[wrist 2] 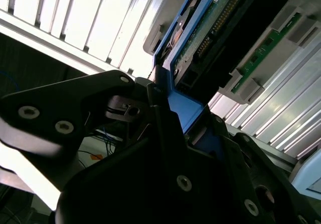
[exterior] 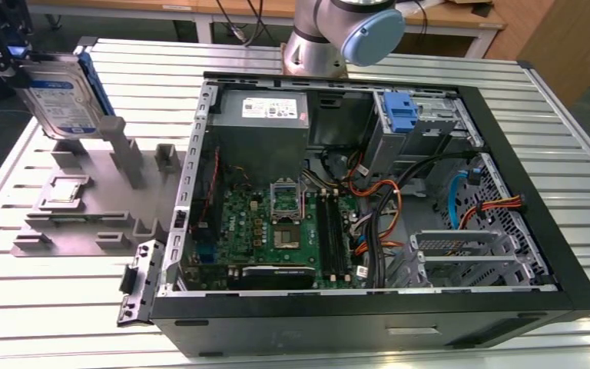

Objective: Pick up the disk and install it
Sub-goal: 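Pick up the disk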

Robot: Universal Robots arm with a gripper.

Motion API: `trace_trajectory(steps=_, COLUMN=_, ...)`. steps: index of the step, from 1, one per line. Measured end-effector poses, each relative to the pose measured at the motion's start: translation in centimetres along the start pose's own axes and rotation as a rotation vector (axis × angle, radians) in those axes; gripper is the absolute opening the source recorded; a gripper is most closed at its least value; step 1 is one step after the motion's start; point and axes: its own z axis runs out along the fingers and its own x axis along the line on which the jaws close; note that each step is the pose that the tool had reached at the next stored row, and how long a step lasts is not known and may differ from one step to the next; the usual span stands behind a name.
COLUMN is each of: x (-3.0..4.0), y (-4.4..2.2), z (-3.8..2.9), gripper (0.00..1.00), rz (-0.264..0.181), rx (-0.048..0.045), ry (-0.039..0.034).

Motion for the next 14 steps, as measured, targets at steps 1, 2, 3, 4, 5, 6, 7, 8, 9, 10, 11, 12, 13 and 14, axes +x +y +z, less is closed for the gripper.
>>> trace_trajectory(steps=1, x=0.0, y=0.0, z=-0.02, gripper=0.37, rz=0.0, rx=0.0001, ry=-0.0001)
trace_trajectory(steps=2, x=0.0, y=0.0, z=-0.03, gripper=0.37, rz=0.0, rx=0.0001, ry=-0.0001)
trace_trajectory(steps=3, x=0.0, y=0.0, z=-0.04, gripper=0.37, rz=0.0, rx=0.0002, ry=-0.0001)
trace_trajectory(steps=4, x=0.0, y=0.0, z=-0.07, gripper=0.37, rz=0.0, rx=0.0, ry=0.0)
trace_trajectory(steps=5, x=0.0, y=0.0, z=-0.07, gripper=0.37, rz=0.0, rx=0.0, ry=0.0)
trace_trajectory(steps=6, x=0.0, y=0.0, z=-0.08, gripper=0.37, rz=0.0, rx=0.0001, ry=-0.0001)
trace_trajectory(steps=7, x=0.0, y=0.0, z=-0.1, gripper=0.37, rz=0.0, rx=0.0, ry=0.0)
trace_trajectory(steps=8, x=0.0, y=0.0, z=-0.11, gripper=0.37, rz=0.0, rx=0.0, ry=0.0)
trace_trajectory(steps=9, x=-0.01, y=0.0, z=-0.12, gripper=0.37, rz=0.0, rx=0.0, ry=0.0)
trace_trajectory(steps=10, x=0.0, y=0.0, z=-0.14, gripper=0.37, rz=0.0, rx=0.0, ry=0.0007)
trace_trajectory(steps=11, x=-0.01, y=0.01, z=-0.23, gripper=0.37, rz=0.0, rx=0.0, ry=0.0011)
trace_trajectory(steps=12, x=-0.01, y=0.01, z=-0.25, gripper=0.37, rz=0.0, rx=0.0, ry=0.0011)
trace_trajectory(steps=13, x=-0.01, y=0.01, z=-0.26, gripper=0.37, rz=0.0, rx=0.0, ry=0.0011)
trace_trajectory(steps=14, x=-0.01, y=0.01, z=-0.28, gripper=0.37, rz=0.0, rx=0.0, ry=0.0011)
